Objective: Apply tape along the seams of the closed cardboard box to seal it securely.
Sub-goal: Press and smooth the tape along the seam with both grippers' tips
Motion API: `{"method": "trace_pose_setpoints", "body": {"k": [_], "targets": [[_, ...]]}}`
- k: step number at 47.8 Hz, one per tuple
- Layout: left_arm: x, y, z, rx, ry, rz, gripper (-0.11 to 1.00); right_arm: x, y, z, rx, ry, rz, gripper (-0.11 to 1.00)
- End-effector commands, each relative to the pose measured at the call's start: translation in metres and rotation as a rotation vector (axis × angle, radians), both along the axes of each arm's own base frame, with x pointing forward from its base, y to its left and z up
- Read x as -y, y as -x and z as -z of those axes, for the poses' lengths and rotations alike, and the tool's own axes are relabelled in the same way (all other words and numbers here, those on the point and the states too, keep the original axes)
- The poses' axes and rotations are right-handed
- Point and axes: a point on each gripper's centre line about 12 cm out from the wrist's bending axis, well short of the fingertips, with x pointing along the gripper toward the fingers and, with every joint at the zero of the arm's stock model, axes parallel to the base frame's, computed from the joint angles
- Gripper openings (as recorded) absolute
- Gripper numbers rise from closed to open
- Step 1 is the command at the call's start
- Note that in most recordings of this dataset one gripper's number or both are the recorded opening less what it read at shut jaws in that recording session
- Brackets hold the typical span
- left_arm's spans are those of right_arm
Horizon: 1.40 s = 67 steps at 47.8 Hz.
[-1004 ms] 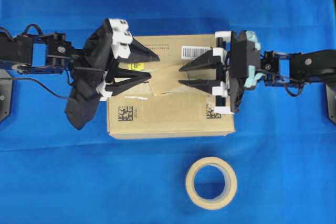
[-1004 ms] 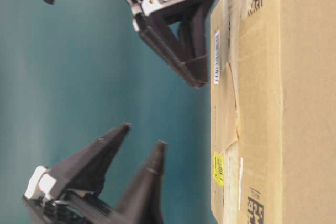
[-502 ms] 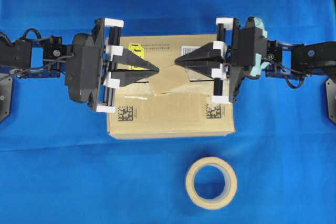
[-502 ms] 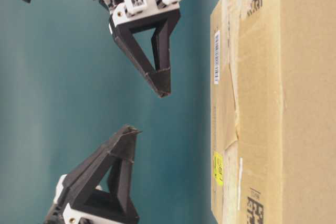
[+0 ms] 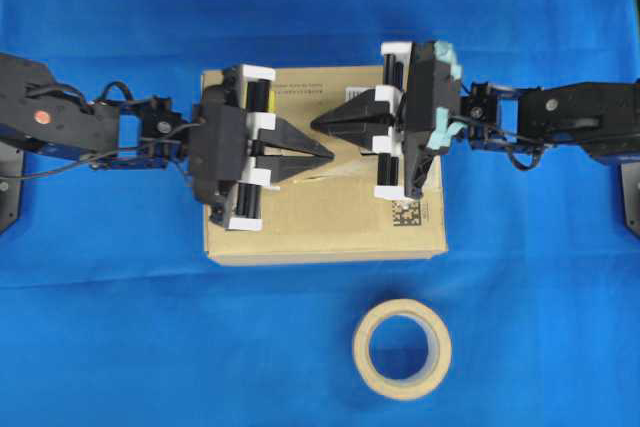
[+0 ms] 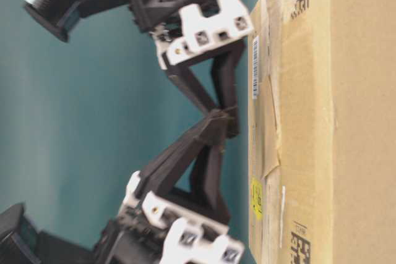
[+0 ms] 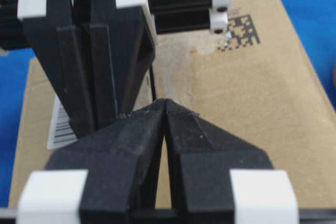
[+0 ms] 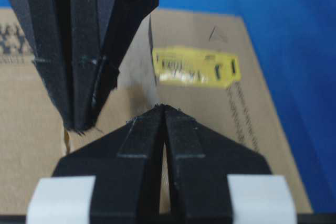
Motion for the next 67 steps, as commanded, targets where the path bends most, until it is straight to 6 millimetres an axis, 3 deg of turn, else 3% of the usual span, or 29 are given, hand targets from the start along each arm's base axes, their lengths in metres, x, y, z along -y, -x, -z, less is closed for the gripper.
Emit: {"method": "trace_pose_setpoints", "body": {"k": [1, 22, 41, 50, 67], "targets": [[-0.009, -0.007, -0.001, 0.011, 0.008, -0.026, 0.00, -0.002, -0.007, -0.006, 0.022, -0.002, -0.006, 0.00], [-0.014, -0.003, 0.039, -0.116, 0.088, -0.094, 0.00, -0.009, -0.006, 0.012, -0.036, -0.014, -0.020, 0.00], [-0.021, 0.040, 0.061, -0.194, 0.130, -0.155, 0.00, -0.011, 0.010, 0.024, -0.116, -0.025, -0.019, 0.00], [-0.017, 0.053, 0.065, -0.214, 0.145, -0.162, 0.00, -0.012, 0.024, 0.029, -0.146, -0.041, -0.009, 0.00], [-0.011, 0.052, 0.064, -0.209, 0.142, -0.141, 0.00, -0.013, 0.046, 0.024, -0.136, -0.050, 0.002, 0.00]]}}
